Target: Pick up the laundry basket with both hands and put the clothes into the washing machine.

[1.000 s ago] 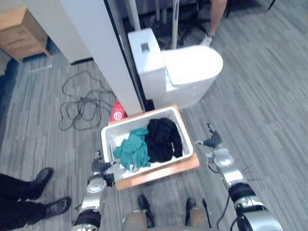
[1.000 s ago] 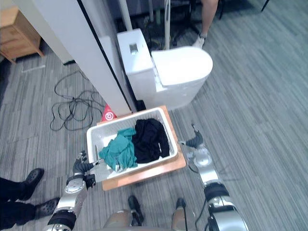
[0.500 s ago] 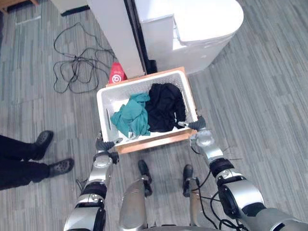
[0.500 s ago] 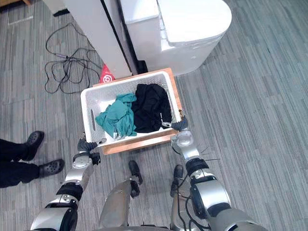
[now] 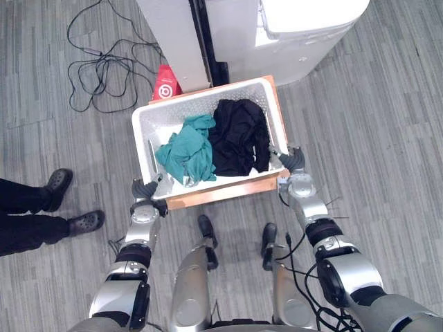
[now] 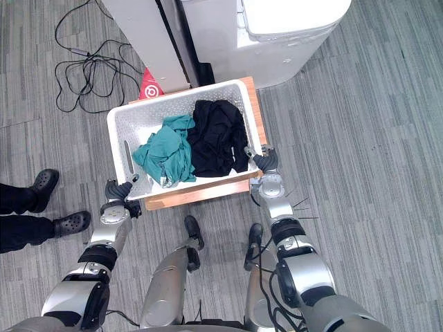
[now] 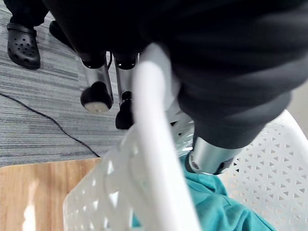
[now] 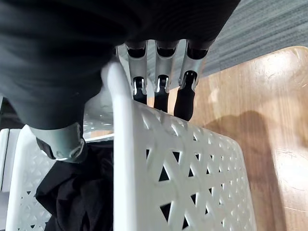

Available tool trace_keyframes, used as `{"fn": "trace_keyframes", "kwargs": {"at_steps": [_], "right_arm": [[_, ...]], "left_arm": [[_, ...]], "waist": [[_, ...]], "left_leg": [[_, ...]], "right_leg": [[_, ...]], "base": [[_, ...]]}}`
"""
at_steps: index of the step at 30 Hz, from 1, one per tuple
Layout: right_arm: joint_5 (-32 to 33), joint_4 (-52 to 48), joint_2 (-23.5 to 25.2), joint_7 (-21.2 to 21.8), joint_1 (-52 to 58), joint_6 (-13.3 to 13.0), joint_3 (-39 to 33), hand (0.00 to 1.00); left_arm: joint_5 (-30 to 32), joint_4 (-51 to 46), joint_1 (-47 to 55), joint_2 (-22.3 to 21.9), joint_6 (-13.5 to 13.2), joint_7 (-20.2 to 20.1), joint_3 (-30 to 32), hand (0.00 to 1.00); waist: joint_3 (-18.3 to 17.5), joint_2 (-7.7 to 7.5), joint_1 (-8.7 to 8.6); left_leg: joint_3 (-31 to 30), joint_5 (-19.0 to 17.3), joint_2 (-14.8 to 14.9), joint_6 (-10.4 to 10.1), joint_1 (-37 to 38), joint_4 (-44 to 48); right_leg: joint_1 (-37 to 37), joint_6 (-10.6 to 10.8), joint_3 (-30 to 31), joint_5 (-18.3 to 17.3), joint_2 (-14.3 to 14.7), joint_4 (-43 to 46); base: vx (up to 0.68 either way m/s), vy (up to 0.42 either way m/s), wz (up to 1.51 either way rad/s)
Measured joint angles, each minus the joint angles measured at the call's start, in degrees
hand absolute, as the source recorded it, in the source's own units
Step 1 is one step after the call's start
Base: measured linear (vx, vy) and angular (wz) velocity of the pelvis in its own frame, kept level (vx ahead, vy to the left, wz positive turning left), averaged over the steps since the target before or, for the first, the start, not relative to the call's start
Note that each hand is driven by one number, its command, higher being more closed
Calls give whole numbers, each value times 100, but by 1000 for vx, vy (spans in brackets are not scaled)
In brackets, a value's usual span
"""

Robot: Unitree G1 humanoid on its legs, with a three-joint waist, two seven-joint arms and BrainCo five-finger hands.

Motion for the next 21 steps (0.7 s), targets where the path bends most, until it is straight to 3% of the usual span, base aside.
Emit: {"fn": "trace_keyframes", "kwargs": {"at_steps": [6,11,15,21], "right_arm": [[-71,-734,-6,-6,667,52,89,100],[-320,-1741,5,16,1992,160,194,100],[-536,-2069,72,142,2908,250,182,100],[-864,-2581,59,310,3569,273,70,100]], "left_arm": [[10,-775,667,-7,82,4,-215,100],[57,-1729,1956,-249,129,-15,-396,100],[142,-2068,2777,-387,276,-140,-463,100],[315,-2711,3354,-430,352,-288,-642,100]], "waist": [[120,-12,-13],[28,-37,-115],[-529,-136,-214],[-1181,-191,-209]], "left_leg": [[30,-94,45,-10,344,28],[126,-247,43,-93,892,-71],[200,-269,16,-127,1320,-368],[231,-259,-8,-142,1739,-691]], "right_leg": [[372,-8,23,-5,73,-71],[983,38,49,-71,165,-410],[1423,56,60,-60,216,-774],[1863,39,68,-12,278,-1149]], "base": [[87,-14,-4],[80,-7,-9],[115,-11,-5],[113,-13,-2]]}}
